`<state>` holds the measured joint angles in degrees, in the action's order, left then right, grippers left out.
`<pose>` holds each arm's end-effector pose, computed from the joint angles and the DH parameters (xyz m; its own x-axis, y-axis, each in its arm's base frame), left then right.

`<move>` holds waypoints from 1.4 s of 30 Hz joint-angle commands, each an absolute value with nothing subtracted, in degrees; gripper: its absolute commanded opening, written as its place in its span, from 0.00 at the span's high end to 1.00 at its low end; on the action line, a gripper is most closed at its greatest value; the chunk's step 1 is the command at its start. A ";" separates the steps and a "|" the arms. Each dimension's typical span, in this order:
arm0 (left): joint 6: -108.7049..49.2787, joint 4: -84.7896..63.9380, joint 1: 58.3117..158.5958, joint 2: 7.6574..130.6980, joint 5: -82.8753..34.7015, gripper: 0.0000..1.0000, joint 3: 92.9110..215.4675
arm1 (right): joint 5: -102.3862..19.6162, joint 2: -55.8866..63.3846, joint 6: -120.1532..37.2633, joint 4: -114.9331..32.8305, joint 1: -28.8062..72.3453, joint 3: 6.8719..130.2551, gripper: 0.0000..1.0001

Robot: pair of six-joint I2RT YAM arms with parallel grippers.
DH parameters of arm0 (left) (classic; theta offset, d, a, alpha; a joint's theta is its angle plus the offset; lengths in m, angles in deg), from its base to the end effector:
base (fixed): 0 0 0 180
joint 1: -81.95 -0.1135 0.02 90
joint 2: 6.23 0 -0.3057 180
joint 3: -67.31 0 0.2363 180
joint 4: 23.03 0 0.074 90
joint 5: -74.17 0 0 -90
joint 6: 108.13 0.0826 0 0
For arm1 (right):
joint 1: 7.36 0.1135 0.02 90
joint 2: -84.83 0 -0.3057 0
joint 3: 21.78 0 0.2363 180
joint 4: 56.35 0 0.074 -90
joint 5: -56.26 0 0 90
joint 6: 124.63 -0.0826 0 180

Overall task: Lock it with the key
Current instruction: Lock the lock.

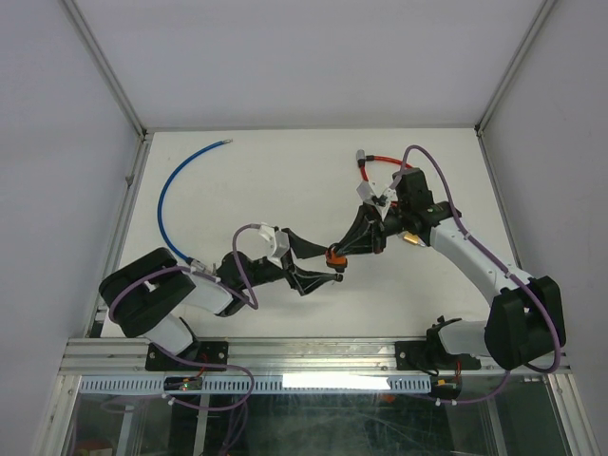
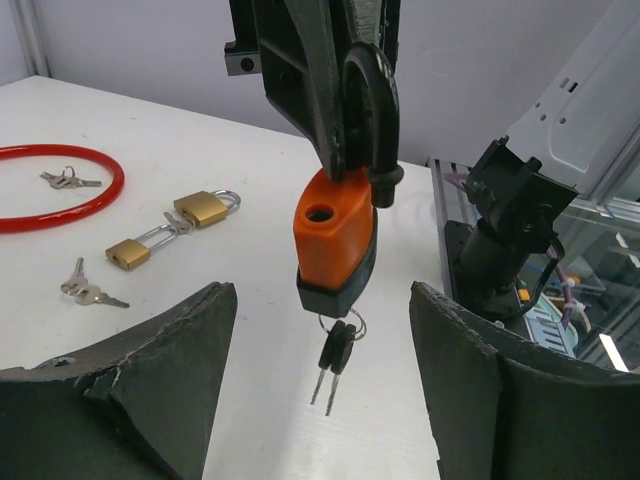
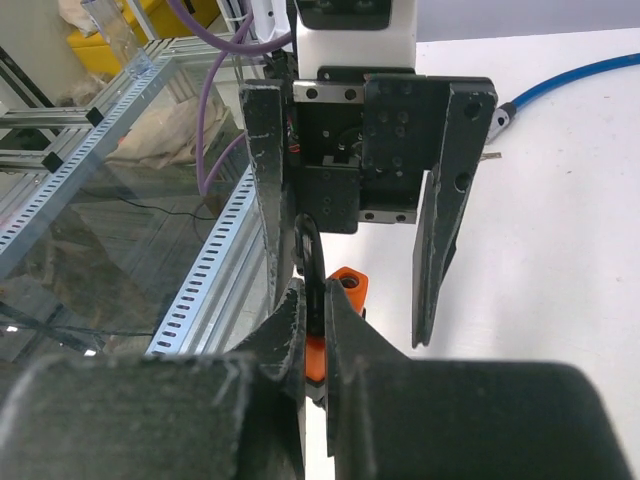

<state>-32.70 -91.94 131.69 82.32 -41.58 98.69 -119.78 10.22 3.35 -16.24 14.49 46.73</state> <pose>0.1572 -0.2412 0.2507 -0.1148 -0.2151 -0.9698 0.9644 0.2101 -0.1607 0.1819 0.1617 0.3256 -0.1180 -0.0931 -0.9886 -0.9377 -0.3173 0.1418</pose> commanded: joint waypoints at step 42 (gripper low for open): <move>-36.94 -108.03 134.16 86.94 -45.17 0.55 105.50 | -123.22 8.11 8.17 -13.35 14.30 48.50 1.00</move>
